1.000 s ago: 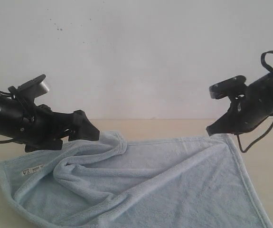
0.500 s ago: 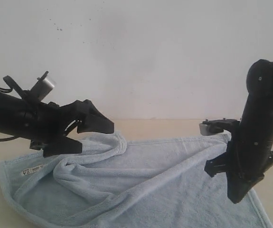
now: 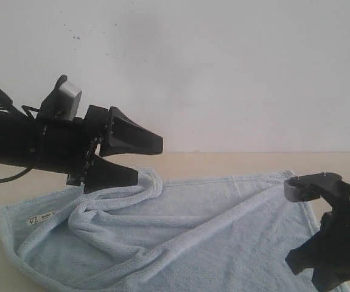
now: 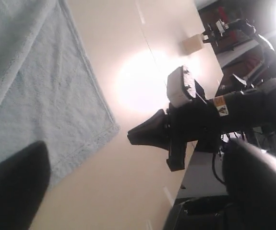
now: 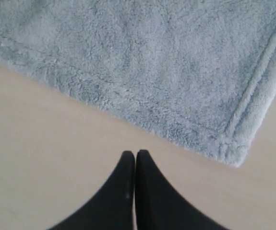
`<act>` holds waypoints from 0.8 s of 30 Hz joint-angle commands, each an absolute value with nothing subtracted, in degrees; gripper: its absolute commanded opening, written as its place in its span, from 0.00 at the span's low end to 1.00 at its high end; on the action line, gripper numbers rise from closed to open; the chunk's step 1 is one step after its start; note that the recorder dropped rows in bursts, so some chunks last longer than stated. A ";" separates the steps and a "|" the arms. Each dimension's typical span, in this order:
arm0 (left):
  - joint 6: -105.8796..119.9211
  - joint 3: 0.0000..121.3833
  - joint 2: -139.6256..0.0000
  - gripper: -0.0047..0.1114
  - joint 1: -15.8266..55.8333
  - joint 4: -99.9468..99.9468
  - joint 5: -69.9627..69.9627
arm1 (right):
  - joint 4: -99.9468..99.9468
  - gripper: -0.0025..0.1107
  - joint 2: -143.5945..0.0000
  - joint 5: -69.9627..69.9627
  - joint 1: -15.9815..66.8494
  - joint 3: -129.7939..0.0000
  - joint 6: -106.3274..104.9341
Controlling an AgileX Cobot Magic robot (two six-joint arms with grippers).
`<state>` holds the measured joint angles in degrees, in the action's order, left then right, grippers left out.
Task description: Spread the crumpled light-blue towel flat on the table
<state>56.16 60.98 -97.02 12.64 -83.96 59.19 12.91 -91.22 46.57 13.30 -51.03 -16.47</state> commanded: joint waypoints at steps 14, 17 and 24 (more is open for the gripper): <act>62.07 61.36 -96.55 0.09 12.59 -83.58 60.22 | 0.69 0.02 -90.66 41.45 13.19 -49.61 -9.05; 62.07 61.36 -96.55 0.09 12.59 -83.58 60.22 | -0.84 0.02 -92.47 39.97 13.19 -49.61 -6.52; 65.75 61.36 -96.55 0.09 12.59 -84.32 59.32 | -0.74 0.02 -92.69 36.36 13.19 -49.61 -6.06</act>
<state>62.88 60.98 -97.02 12.64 -83.11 59.27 0.00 -92.74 37.78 13.30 -49.64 -6.29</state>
